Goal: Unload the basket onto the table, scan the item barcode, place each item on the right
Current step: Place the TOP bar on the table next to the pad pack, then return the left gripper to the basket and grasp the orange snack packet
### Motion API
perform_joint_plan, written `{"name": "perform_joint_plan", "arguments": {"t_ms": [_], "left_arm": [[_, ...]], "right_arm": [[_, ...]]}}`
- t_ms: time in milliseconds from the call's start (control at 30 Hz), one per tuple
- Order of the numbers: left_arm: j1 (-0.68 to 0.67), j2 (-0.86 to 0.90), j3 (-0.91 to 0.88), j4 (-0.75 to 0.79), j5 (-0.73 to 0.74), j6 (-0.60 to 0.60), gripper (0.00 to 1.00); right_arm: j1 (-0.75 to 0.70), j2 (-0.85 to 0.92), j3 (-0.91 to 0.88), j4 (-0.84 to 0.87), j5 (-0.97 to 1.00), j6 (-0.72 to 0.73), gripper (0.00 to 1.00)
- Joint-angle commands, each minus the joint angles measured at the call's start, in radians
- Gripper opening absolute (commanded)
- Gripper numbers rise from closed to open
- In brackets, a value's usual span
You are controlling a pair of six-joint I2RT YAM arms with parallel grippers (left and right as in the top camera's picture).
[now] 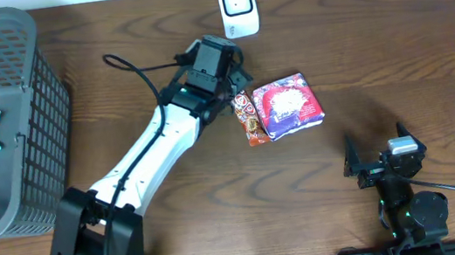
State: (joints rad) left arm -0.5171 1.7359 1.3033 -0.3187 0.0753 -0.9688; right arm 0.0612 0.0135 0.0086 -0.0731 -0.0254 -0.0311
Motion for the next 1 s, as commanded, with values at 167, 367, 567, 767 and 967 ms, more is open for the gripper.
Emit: {"name": "perform_joint_plan", "arguments": {"t_ms": [167, 367, 567, 767, 967], "left_arm": [[0.139, -0.284, 0.012, 0.019, -0.017, 0.532, 0.89], [0.33, -0.463, 0.012, 0.026, -0.065, 0.773, 0.97], [0.593, -0.505, 0.012, 0.061, -0.381, 0.804, 0.98], [0.817, -0.497, 0.012, 0.059, -0.428, 0.804, 0.98], [0.967, -0.465, 0.01, 0.007, -0.428, 0.949, 0.98]], "right_arm": [[0.003, -0.002, -0.002, -0.002, 0.005, -0.008, 0.99], [0.003, -0.002, -0.002, -0.002, 0.005, -0.008, 0.99], [0.003, -0.002, -0.002, -0.002, 0.005, -0.008, 0.99], [0.003, -0.002, -0.002, -0.002, 0.005, -0.008, 0.99], [0.003, -0.002, -0.002, -0.002, 0.005, -0.008, 0.99]]}}
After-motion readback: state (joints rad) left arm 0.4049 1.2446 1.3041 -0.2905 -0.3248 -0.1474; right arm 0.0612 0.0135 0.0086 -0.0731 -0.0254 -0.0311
